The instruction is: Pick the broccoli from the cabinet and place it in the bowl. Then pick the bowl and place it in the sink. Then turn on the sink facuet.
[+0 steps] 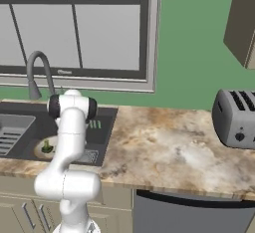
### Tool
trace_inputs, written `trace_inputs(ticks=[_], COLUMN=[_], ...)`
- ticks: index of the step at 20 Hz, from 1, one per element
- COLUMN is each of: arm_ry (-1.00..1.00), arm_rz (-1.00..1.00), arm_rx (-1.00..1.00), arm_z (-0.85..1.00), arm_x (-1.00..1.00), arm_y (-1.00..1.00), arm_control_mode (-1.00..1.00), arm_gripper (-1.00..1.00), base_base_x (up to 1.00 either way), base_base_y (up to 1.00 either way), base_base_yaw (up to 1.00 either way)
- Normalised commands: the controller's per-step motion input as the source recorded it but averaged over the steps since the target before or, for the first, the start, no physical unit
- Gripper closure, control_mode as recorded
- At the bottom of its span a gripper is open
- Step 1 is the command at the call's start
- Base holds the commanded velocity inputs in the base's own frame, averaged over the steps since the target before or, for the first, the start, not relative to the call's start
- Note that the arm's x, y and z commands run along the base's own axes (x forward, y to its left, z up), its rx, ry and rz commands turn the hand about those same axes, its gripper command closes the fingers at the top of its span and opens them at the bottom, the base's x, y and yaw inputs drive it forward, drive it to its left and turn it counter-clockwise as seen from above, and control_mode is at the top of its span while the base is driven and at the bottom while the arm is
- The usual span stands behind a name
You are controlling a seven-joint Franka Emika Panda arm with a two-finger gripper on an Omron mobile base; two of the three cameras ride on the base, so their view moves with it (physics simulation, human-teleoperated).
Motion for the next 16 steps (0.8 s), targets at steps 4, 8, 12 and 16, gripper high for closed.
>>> trace_inputs(ticks=[4, 8, 12, 16], arm_ry=[-0.10, -0.10, -0.07, -0.01], arm_rz=[0.06, 0.03, 0.00, 0.00], arm_rx=[0.00, 0.00, 0.03, 0.13], arm_z=[-0.60, -0.20, 0.12, 0.73], arm_x=[0.14, 0.05, 0.00, 0.00], arm_y=[0.00, 0.00, 0.00, -0.13], arm_control_mode=[-1.00, -1.00, -1.00, -1.00], arm_gripper=[1.00, 1.00, -1.00, -1.00], base_base_x=[0.00, 0.00, 0.00, 0.00], base_base_y=[0.00, 0.00, 0.00, 0.00], base_base_yaw=[0.00, 0.00, 0.00, 0.00])
